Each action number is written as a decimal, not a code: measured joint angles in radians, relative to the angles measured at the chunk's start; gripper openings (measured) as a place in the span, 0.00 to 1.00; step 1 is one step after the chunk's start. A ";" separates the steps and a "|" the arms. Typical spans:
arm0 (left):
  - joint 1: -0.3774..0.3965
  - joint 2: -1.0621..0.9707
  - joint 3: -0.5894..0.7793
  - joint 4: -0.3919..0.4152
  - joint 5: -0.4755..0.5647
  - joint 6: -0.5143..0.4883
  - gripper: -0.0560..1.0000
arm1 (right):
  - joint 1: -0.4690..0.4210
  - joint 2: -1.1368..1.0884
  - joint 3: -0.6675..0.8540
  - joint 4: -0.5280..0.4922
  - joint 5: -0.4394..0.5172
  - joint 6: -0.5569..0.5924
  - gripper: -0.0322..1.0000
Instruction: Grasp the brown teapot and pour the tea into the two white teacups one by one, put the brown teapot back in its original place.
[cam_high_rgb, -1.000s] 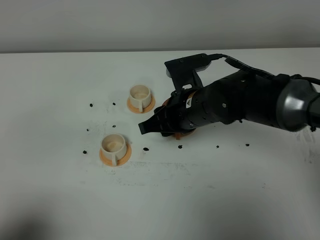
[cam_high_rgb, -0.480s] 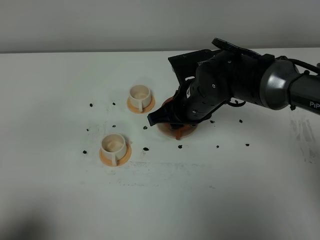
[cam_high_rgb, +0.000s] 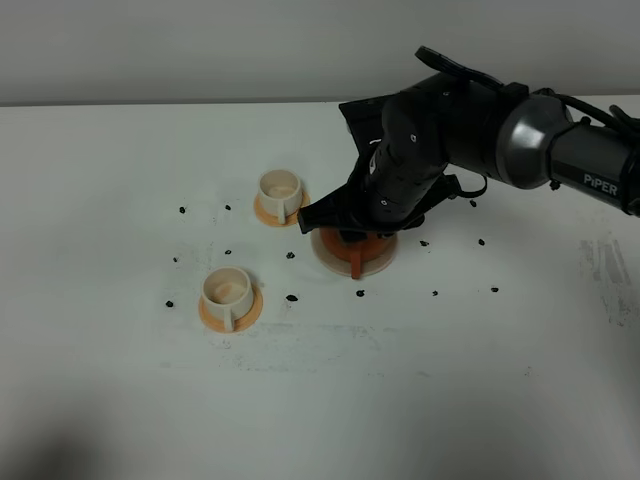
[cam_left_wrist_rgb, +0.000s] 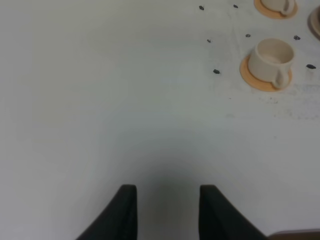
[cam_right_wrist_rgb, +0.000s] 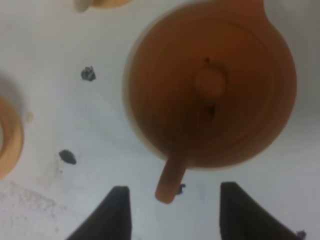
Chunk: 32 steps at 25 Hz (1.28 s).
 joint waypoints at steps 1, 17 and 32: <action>0.000 0.000 0.000 0.000 0.000 0.000 0.32 | 0.000 0.010 -0.021 0.000 0.029 0.000 0.42; 0.000 0.000 0.000 0.000 0.000 0.001 0.32 | 0.000 0.140 -0.238 -0.028 0.240 0.039 0.42; 0.000 0.000 0.000 0.000 0.000 0.001 0.32 | 0.002 0.143 -0.194 -0.005 0.192 0.052 0.42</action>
